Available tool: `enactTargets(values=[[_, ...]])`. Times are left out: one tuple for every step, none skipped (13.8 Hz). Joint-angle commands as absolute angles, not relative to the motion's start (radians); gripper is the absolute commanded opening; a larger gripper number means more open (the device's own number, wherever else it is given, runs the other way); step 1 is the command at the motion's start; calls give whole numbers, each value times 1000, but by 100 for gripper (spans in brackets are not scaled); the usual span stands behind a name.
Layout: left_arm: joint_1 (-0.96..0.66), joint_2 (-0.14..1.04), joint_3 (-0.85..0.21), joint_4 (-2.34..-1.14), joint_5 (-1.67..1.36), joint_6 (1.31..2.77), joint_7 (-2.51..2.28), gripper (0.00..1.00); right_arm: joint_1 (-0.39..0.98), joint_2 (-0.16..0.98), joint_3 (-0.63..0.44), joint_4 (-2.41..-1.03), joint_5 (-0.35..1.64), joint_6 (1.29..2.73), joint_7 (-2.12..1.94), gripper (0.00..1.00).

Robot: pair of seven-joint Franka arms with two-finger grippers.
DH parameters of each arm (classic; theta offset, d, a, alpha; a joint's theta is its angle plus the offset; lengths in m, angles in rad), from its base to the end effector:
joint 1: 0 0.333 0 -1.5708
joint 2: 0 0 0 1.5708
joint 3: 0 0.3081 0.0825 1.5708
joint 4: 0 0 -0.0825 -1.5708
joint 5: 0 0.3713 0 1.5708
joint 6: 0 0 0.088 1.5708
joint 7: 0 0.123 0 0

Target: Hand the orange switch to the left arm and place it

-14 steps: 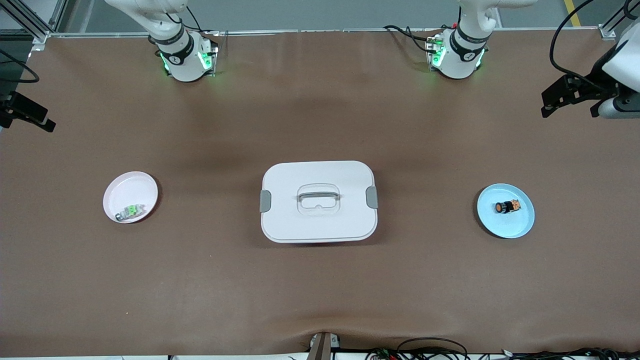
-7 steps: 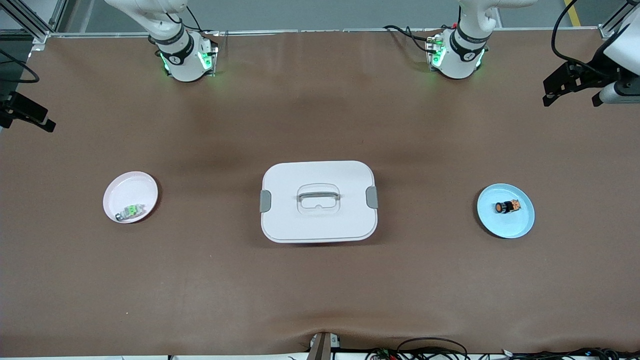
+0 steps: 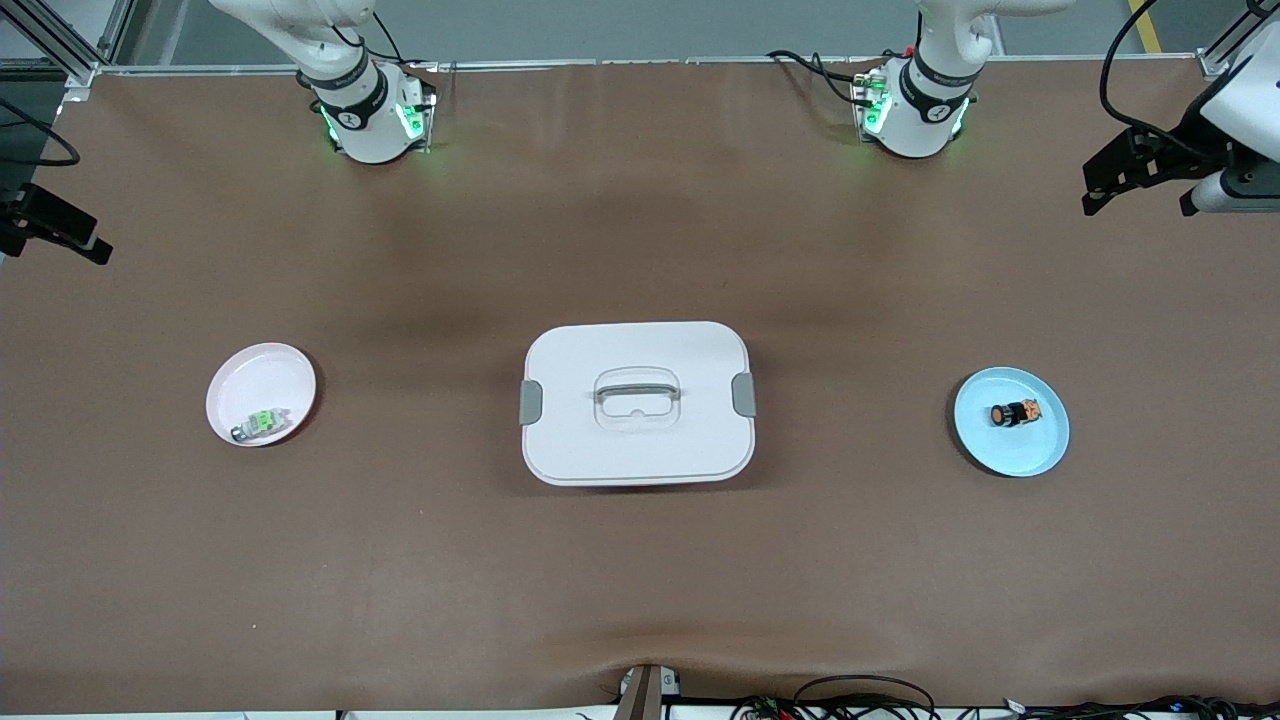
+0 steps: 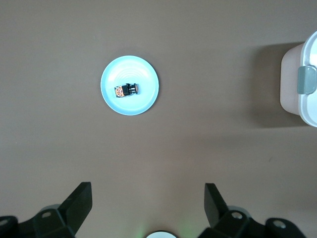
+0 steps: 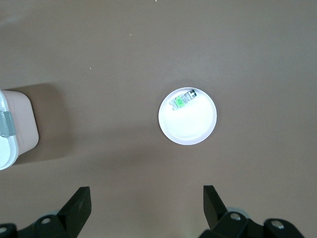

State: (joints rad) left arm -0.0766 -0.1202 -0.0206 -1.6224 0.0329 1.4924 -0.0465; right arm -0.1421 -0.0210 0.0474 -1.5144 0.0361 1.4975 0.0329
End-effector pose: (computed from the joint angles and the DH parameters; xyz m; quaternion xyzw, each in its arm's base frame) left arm 0.4945 -0.0446 0.6327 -0.9995 0.0241 0.0036 0.0180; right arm 0.5264 -0.0450 0.6312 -0.9979 0.0624 -0.0026 0.0174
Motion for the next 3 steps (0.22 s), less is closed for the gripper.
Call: enactTargets(values=[[-75,-94,-14,-1589,12,1488,-31,100,-150,-15,58,-1499,21,1488,25,100],[-74,-94,-12,-1589,12,1488,-29,100,-150,-15,58,-1499,21,1488,25,100],[-74,-94,-12,-1589,12,1488,-29,100,-152,-15,58,-1499,21,1488,25,100]])
